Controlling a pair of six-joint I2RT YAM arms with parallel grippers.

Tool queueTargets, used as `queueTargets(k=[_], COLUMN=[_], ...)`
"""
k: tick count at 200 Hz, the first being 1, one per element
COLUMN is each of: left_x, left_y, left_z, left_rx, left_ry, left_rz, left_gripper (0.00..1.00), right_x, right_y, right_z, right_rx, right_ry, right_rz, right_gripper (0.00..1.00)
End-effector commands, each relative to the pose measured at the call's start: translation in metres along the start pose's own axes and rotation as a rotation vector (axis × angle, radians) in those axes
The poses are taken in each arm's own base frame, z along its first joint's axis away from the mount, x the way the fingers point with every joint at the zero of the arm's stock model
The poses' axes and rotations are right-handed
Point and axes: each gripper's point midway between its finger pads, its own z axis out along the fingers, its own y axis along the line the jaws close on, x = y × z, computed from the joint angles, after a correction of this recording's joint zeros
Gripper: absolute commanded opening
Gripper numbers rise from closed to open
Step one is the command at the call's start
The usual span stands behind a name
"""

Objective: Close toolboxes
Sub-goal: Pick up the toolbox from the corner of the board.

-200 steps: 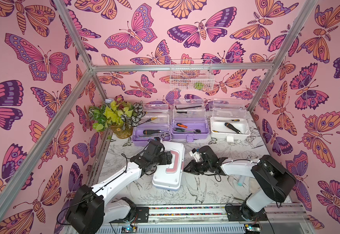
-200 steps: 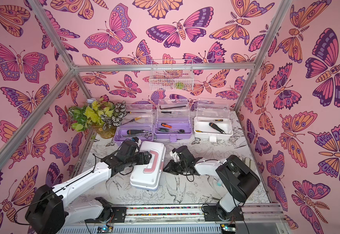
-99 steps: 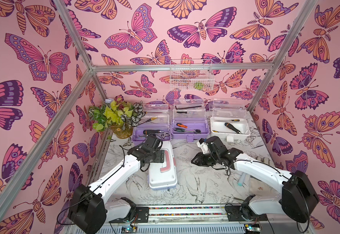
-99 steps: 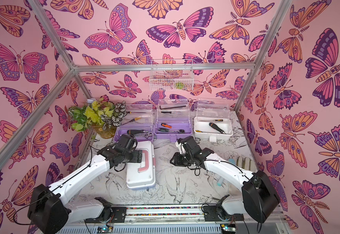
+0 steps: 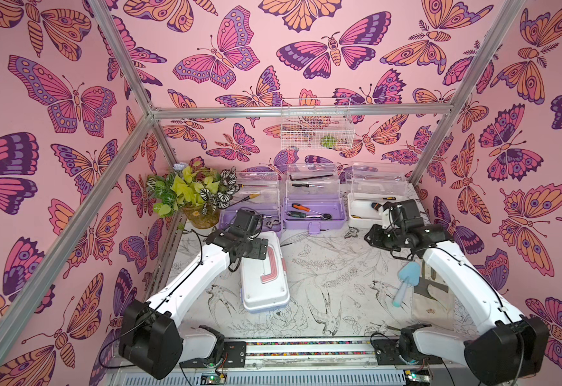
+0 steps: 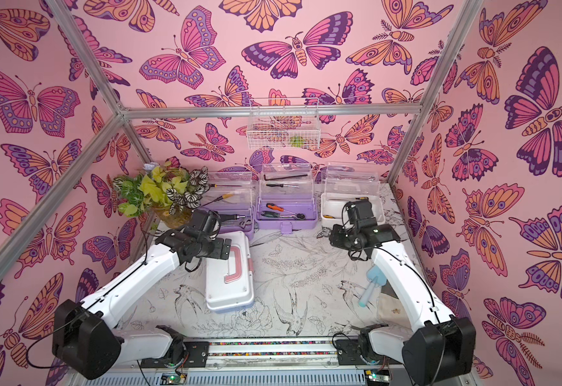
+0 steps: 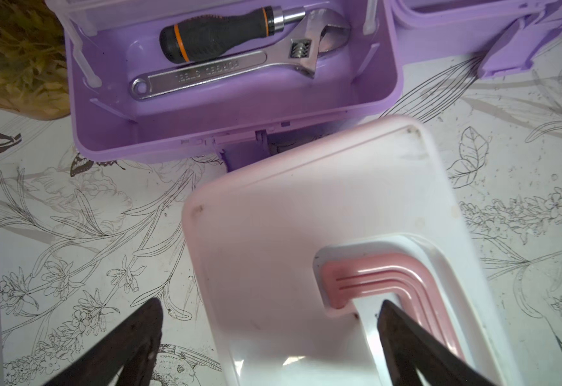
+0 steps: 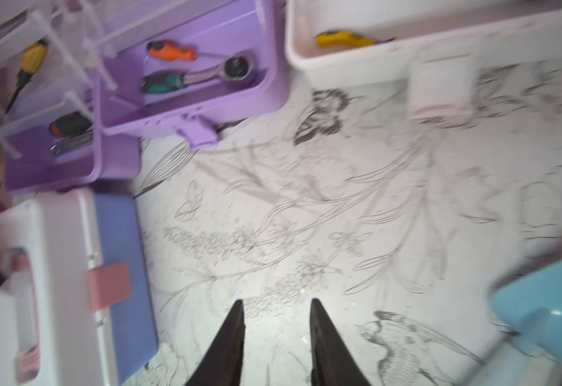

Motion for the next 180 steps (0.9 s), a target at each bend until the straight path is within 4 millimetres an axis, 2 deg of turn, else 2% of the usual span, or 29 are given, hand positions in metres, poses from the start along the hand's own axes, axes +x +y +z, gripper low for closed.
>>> queueTargets(k=[1, 13, 17, 31, 43, 46, 60, 78, 104, 107, 112, 141, 180], left_x=[-0.006, -0.010, -0.015, -0.019, -0.024, -0.026, -0.027, -0.024, -0.015, -0.011, -0.008, 0.005, 0.016], left_y=[-0.010, -0.020, -0.023, -0.040, -0.067, -0.075, -0.111, -0.137, -0.155, -0.158, -0.161, -0.171, -0.186], left_z=[-0.018, -0.023, -0.037, -0.047, -0.056, -0.058, -0.067, -0.074, -0.071, -0.060, -0.054, -0.037, -0.022], left_rx=[0.038, 0.055, 0.071, 0.120, 0.220, 0.250, 0.393, 0.477, 0.511, 0.499, 0.494, 0.474, 0.500], left_ry=[-0.021, -0.039, -0.081, -0.109, -0.144, -0.153, -0.195, -0.206, -0.182, -0.150, -0.135, -0.083, -0.010], left_rz=[0.032, 0.055, 0.056, 0.064, 0.082, 0.089, 0.135, 0.164, 0.193, 0.199, 0.205, 0.251, 0.267], left_gripper=[1.00, 1.00, 1.00, 1.00, 1.00, 1.00, 1.00, 1.00, 1.00, 1.00, 1.00, 1.00, 0.99], right_x=[-0.011, -0.027, -0.033, -0.052, -0.066, -0.067, -0.075, -0.088, -0.098, -0.098, -0.098, -0.104, -0.093], right_y=[-0.033, -0.034, -0.034, -0.033, -0.027, -0.027, -0.020, -0.019, -0.015, -0.015, -0.017, -0.028, -0.040], right_z=[0.005, 0.014, 0.017, 0.032, 0.047, 0.057, 0.079, 0.104, 0.138, 0.142, 0.147, 0.170, 0.196], right_rx=[0.155, 0.174, 0.179, 0.192, 0.178, 0.178, 0.156, 0.156, 0.135, 0.137, 0.146, 0.207, 0.238], right_ry=[0.030, 0.013, 0.006, -0.009, -0.005, 0.017, 0.071, 0.078, 0.094, 0.101, 0.112, 0.144, 0.248], right_rz=[-0.058, -0.068, -0.071, -0.080, -0.087, -0.088, -0.095, -0.079, -0.052, -0.051, -0.052, -0.089, -0.108], right_gripper=[0.34, 0.34, 0.34, 0.34, 0.34, 0.34, 0.34, 0.34, 0.34, 0.34, 0.34, 0.34, 0.33])
